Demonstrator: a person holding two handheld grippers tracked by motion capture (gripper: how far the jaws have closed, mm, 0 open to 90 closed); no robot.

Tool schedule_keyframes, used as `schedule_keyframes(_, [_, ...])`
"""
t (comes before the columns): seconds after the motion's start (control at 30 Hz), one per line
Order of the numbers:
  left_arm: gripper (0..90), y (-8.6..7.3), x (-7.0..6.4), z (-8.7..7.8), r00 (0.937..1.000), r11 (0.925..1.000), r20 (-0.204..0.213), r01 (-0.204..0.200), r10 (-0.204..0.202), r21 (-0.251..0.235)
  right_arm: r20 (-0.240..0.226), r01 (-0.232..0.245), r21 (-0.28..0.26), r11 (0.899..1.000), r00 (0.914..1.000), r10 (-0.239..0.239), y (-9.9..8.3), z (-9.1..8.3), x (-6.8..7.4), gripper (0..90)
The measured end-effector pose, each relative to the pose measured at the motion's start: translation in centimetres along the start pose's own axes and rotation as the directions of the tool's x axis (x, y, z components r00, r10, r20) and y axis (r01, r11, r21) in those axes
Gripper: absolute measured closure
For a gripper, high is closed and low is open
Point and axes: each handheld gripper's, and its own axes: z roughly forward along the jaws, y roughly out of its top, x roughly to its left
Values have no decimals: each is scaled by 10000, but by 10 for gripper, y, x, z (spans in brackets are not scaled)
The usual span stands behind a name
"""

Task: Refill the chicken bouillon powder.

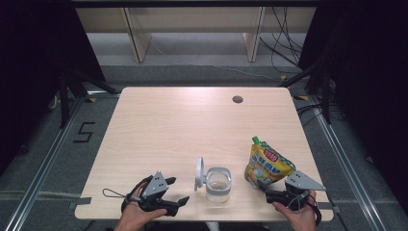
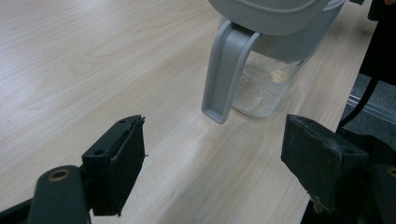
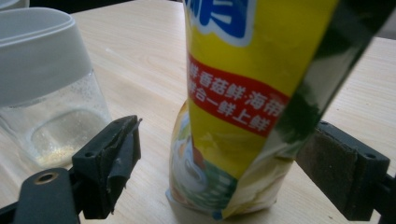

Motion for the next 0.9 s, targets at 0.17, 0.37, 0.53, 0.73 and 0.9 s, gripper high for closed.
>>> schedule_keyframes(0.17, [209, 0, 1, 1, 9999, 9997, 14, -169, 169, 198, -79, 243, -319, 9992, 9997, -246, 0, 3, -1, 164])
schedule_keyframes(0.37, [209, -1, -1, 2, 9997, 9990, 15, -248, 247, 371, -80, -73, -396, 9992, 9999, 70, 0, 6, 0, 187])
schedule_keyframes(0.53, [209, -1, -2, 4, 9991, 9984, 130, -407, 402, 403, -196, -517, -476, 9975, 9985, 508, -2, 13, -3, 212])
schedule_keyframes(0.73, [209, -1, -2, 4, 9992, 9979, 28, -409, 409, 501, -113, -198, -862, 9961, 9998, 189, -1, 18, -12, 251])
schedule_keyframes(0.9, [208, -1, -3, 5, 9993, 9988, 226, -308, 300, 392, 119, -93, -848, 9964, 9999, 104, -1, 21, -14, 281])
